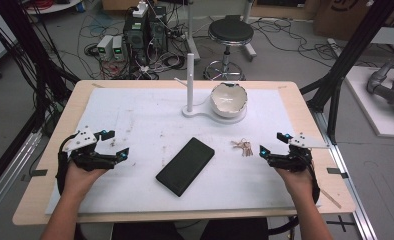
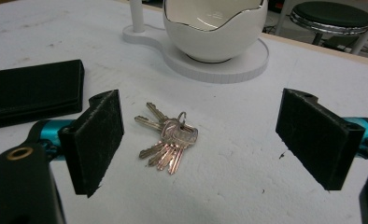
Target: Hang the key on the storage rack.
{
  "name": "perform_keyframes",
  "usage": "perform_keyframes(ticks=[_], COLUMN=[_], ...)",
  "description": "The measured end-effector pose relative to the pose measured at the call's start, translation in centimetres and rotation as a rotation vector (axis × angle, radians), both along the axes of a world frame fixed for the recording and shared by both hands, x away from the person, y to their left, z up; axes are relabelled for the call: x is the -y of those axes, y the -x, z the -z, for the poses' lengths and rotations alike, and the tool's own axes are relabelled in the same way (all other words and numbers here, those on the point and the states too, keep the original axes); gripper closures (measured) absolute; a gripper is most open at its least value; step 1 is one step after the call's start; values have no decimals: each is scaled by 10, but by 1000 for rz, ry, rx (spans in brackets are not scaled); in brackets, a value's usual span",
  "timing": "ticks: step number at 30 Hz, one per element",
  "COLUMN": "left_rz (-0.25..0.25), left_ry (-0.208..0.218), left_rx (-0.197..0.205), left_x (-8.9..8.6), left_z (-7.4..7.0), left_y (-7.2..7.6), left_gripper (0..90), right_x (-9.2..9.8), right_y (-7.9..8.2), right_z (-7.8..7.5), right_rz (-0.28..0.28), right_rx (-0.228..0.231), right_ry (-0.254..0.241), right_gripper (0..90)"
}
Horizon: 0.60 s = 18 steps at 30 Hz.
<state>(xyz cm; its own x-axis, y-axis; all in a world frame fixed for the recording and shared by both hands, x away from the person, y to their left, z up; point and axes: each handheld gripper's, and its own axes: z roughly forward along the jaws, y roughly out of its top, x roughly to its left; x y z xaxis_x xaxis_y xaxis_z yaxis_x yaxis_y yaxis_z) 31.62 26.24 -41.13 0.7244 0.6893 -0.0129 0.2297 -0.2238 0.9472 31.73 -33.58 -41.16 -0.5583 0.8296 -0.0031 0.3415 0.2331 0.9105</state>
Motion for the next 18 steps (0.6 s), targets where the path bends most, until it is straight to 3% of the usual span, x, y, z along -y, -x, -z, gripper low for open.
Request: perform_keyframes(ticks=[5,12,18], left_rz=[-14,-8,-7], left_ry=[8,3,10], left_rx=[-6,-11,-11], left_x=[-1,-1,-2], left_z=[2,4,4], left_y=[-3,-1,-1], left_gripper=[141,141,141], right_x=[4,0,-3], right_y=[-1,-3,-2], right_z=[-1,3,2], right_rz=[0,0,7], right_rx=[12,-29,-27], right_ry=[-19,-8,1], right_gripper=[152,151,152])
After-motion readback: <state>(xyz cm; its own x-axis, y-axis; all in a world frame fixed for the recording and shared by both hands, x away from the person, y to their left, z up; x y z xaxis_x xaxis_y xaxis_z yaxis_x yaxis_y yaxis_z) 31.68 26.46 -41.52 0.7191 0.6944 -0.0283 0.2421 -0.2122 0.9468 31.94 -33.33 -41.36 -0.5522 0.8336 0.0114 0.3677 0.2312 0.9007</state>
